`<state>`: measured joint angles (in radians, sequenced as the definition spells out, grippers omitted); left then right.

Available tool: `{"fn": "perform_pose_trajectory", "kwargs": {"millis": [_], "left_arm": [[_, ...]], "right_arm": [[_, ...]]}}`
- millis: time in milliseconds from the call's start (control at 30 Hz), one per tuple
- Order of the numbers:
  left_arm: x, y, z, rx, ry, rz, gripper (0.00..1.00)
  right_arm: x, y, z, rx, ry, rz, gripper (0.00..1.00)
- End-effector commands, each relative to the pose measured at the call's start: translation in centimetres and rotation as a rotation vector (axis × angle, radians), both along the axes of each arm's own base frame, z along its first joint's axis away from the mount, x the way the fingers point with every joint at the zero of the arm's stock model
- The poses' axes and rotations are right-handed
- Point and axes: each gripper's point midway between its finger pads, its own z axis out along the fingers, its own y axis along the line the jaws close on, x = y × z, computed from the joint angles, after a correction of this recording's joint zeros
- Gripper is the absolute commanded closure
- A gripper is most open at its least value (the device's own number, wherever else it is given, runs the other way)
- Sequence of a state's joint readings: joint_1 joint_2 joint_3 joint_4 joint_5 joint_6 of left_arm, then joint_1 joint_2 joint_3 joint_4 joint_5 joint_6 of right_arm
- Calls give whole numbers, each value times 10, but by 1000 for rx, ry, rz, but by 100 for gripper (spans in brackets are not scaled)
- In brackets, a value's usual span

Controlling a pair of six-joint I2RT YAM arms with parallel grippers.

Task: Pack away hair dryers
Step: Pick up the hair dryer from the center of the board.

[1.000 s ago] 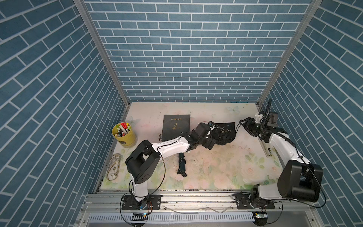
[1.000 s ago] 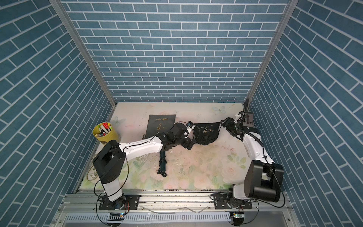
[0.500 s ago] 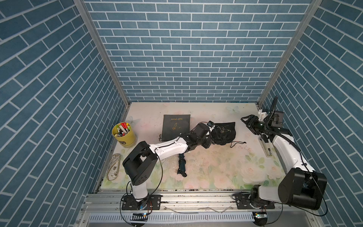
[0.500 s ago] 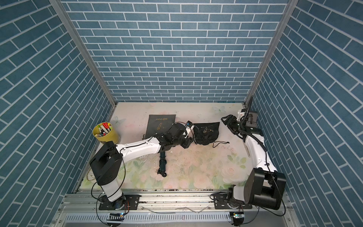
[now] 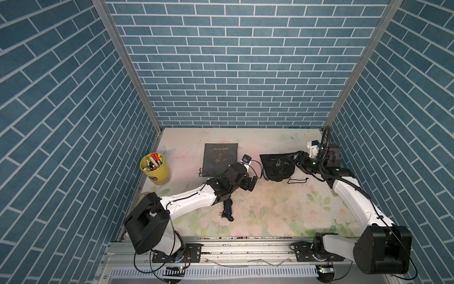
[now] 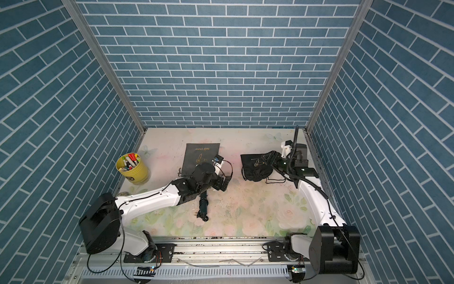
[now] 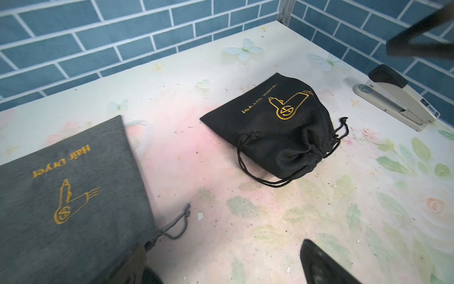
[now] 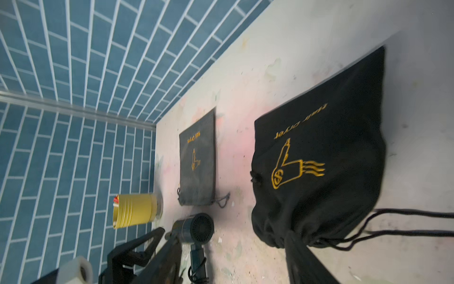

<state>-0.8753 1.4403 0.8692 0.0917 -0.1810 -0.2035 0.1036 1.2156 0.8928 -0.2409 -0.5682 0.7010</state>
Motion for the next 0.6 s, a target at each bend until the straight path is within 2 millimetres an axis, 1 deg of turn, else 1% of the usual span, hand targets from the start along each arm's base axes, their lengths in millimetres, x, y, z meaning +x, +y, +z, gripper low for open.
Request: {"fn": "perform_pose_trajectory", "kwargs": {"millis": [0,100,133,167,267,333,467,567], "left_arm": [[3,33,9,-22,-52,123,0],[-1,65,16,-46,-85,203,1],[-5,78,9,-49,-79,229,0],[-7,87,9,-64,-76,242,0],[-13,103,6,-129,-24,228,0],[-14,116,2,-148,18,256,0],[-14,151,-7,-114,58,399,0],[-18,164,-9,-89,59,431,0]], "right_arm": [[-5,22,-2,-7,-56,53,34],[-16,52,-7,-8,-93,129,35],[-21,64,-8,-10,-102,165,35],[-26,75,-12,-18,-103,197,35],[-38,109,-22,-48,-118,288,36],[-46,132,-32,-56,-119,344,36],[-63,177,-54,-66,-113,462,37],[-77,202,-74,-98,-82,541,38]]}}
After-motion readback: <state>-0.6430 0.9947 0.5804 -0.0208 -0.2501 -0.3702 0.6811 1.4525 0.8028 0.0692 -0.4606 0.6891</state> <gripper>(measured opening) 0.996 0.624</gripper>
